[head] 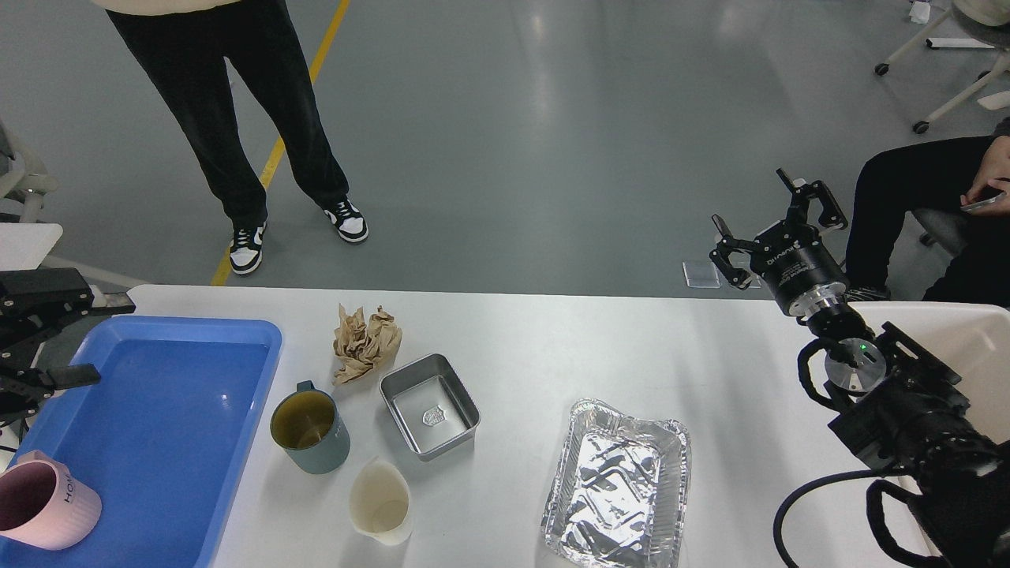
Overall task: Tidy desktop
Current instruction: 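Move the left gripper toward the teal mug beside the blue tray, then grasp the teal HOME mug with the left gripper and lift it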
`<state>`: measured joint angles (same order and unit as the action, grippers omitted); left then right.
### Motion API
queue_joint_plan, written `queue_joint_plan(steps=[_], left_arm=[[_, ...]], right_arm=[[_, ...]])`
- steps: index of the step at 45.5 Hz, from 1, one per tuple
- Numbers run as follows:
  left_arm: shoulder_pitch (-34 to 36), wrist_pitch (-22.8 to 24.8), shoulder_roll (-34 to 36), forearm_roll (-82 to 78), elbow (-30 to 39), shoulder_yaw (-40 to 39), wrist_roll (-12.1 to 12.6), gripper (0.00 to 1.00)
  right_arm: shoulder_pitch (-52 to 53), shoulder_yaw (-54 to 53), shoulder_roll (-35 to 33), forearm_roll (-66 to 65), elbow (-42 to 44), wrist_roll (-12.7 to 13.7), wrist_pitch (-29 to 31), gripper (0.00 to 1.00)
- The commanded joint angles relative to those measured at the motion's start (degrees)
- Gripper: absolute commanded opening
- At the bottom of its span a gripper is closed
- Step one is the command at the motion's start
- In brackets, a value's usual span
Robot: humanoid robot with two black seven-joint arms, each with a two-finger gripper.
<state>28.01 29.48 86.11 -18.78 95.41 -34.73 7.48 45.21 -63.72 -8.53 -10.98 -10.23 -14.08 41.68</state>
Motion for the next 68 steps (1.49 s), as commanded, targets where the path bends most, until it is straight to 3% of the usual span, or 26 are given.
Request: queue_joint_plan(steps=[1,5,13,26,42,48,50,60,68], left_arm=[[-0.15,-6.17,-7.26,-5.38,-0.58,1.33,2.18,0.94],[-0.41,-9.96,-14.20,-10.65,-0.93,2.30,6.05,0.94],[-0.41,-14.62,-25.28,-19.70,-5.06,6.60,9.13,0.93],[-0.41,-17.35,-35.57,-27.88,-12.53,9.68,10.10,0.88],[-0.85,-18.14,-40.05,-34.12,-17.28,9.69,10.80,0.62],[-0.94,-18.23,-41.73,-36.14,-17.72,9.69,11.15,0.58],[-1.20,-18.23,-42.34,-36.76,-17.80,9.69,11.15,0.54],[-1.56,-18.23,-43.84,-37.38,-18.33,9.69,11.77,0.13],[-1.29,-17.52,-44.19,-37.55,-18.16,9.60,12.38,0.00]], right_arm=[[-0.38,0.00,0.00,0.00,-0.67,0.02,-0.02,1.00],[-0.47,0.00,0.00,0.00,-0.67,0.02,-0.02,1.00],[-0.47,0.00,-0.17,0.00,-0.76,0.02,0.07,1.00],[-1.08,0.00,-0.70,0.00,-0.76,0.02,0.42,1.00],[-1.35,0.00,-0.79,0.00,-0.93,-0.07,0.51,1.00],[-1.52,0.00,-0.79,0.00,-1.81,-0.07,0.51,1.00],[-1.70,0.00,-0.79,0.00,-1.90,-0.07,0.51,1.00],[-2.67,0.00,-0.87,0.00,-3.04,-0.07,0.42,1.00],[-2.76,0.00,-0.87,0.00,-3.04,-0.07,0.42,1.00]])
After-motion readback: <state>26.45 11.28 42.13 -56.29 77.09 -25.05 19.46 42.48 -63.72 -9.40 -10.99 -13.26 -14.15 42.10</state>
